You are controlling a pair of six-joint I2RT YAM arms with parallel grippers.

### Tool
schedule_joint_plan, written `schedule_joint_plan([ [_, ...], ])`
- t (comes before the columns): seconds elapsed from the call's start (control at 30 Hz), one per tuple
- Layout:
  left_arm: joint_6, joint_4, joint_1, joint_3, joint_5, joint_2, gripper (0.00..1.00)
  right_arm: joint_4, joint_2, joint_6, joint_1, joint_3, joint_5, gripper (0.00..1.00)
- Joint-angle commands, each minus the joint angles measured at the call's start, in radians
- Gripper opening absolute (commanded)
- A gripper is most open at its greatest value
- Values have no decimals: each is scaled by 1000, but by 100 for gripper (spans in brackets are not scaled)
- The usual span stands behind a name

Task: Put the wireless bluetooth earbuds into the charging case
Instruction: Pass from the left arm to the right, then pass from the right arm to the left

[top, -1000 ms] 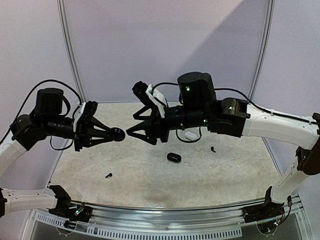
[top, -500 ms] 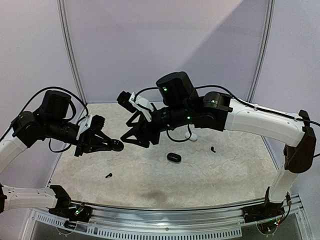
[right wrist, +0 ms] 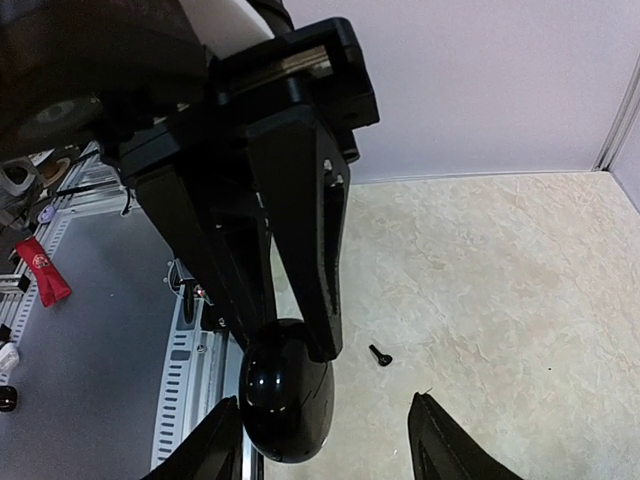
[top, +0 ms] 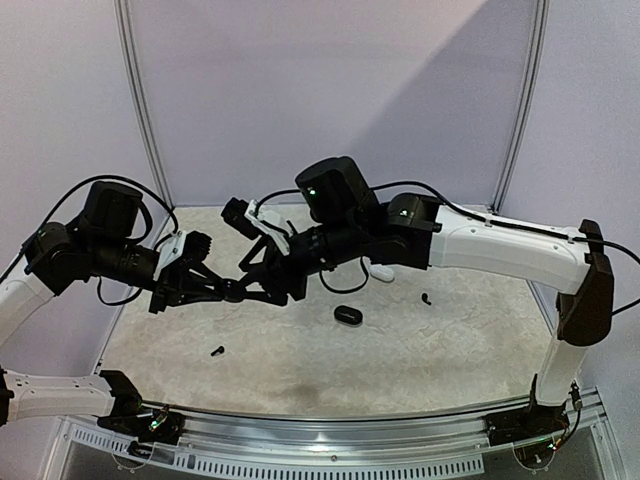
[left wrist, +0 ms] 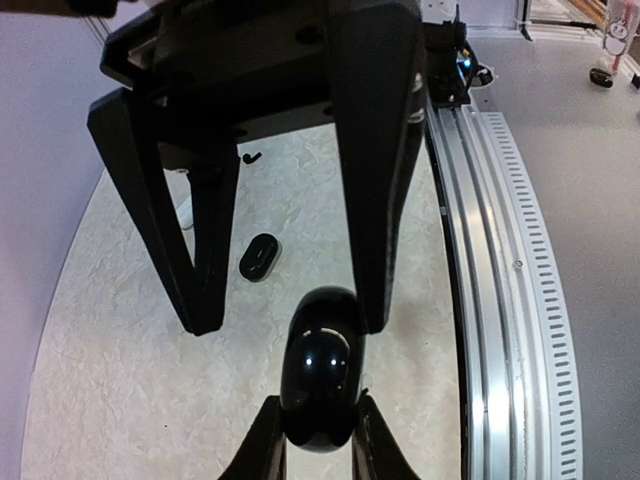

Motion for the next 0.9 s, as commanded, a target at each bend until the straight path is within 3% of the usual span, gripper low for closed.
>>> schedule_joint_plan([
  [0.0,-8,10,-19,7,10,0,0,16,32,14,17,24,-18,50],
  [0.23,-5,4,-20,7,10,-2,0,8,35,15,18,29,13,9],
  [0.37,-32,10,-20,0,29,-13,0,9,14,15,17,21,18,0],
  [0.4,-64,29,-19,-9,40,-27,12,11,9,18,18,18,23,0],
  [0.43,-101,65,-17,-25,49,-46,42,21,-4,23,15,9,26,0],
  [0.47,-138,105,-13,-49,60,-78,65,39,-16,32,13,-7,29,0],
  [0.5,-169,159,-7,-99,72,-112,79,71,-38,41,8,-32,27,0],
  [0.63,-331,379,18,-233,155,-239,80,296,-160,127,-17,-183,-2,0],
  [0.77,-508,559,20,-272,245,-222,73,551,-280,169,-21,-356,-21,0],
  [0.87,-734,857,19,-341,254,-199,65,661,-298,194,-22,-408,-35,0],
])
